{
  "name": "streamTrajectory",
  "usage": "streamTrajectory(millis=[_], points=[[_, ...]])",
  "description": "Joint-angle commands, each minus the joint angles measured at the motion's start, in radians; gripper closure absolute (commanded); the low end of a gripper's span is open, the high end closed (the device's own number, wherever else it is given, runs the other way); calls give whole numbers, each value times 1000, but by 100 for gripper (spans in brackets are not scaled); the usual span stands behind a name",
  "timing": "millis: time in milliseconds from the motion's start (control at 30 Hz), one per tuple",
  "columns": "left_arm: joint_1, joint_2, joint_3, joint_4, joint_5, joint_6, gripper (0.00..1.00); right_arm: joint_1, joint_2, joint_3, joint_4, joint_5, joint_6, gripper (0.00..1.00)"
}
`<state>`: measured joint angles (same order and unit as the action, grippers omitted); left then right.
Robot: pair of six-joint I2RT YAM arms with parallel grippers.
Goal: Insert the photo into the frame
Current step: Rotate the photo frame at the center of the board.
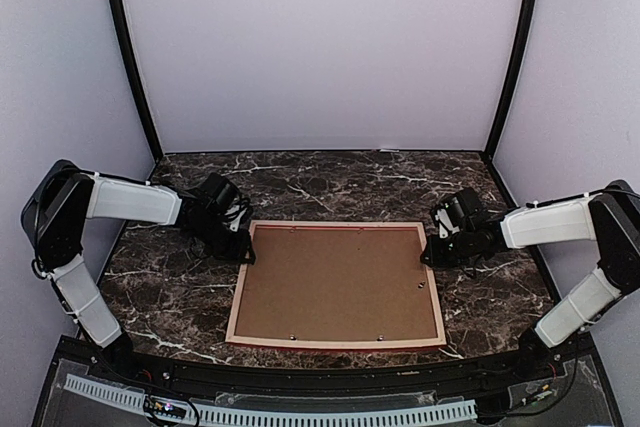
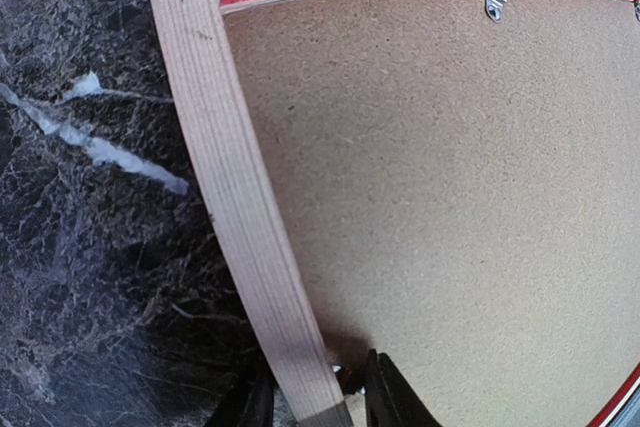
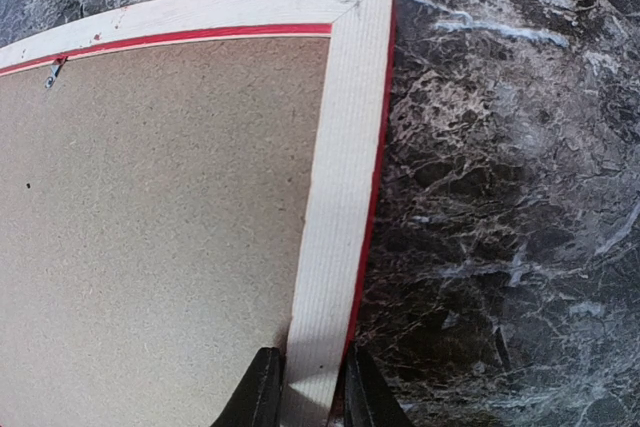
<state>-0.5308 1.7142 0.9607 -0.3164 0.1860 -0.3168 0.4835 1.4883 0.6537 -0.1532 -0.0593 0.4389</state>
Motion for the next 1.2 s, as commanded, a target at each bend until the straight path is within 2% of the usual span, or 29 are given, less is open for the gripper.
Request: streamTrajectory(millis=[0,233,300,367,433,567,733,967,1167], points=[[2,-38,1,-54,19,8,69,-3,10,-27,4,-20,-11,78],[31,-84,-31,14,112,-21,69,-2,2,-34,4,-20,-8,78],[36,-89,-32,21,132,-27,63,-2,1,-35,4,-19,-9,78],[37,-93,-34,26,136,-33,52,-2,0,-35,5,-19,-11,78],[37,-100,-35,28,134,-37,45,-2,0,-37,5,-19,-11,78],[38,-115,-41,13,111,-41,37,-2,-4,-39,5,-19,-8,78],[38,-142,-67,-25,71,-37,35,-2,-16,-36,1,-17,-6,78],[37,-180,-139,-5,110,-59,35,-2,-19,-24,-8,-14,-6,76],[33,-178,-184,38,161,-77,42,-2,-11,-23,-4,-20,-2,76]])
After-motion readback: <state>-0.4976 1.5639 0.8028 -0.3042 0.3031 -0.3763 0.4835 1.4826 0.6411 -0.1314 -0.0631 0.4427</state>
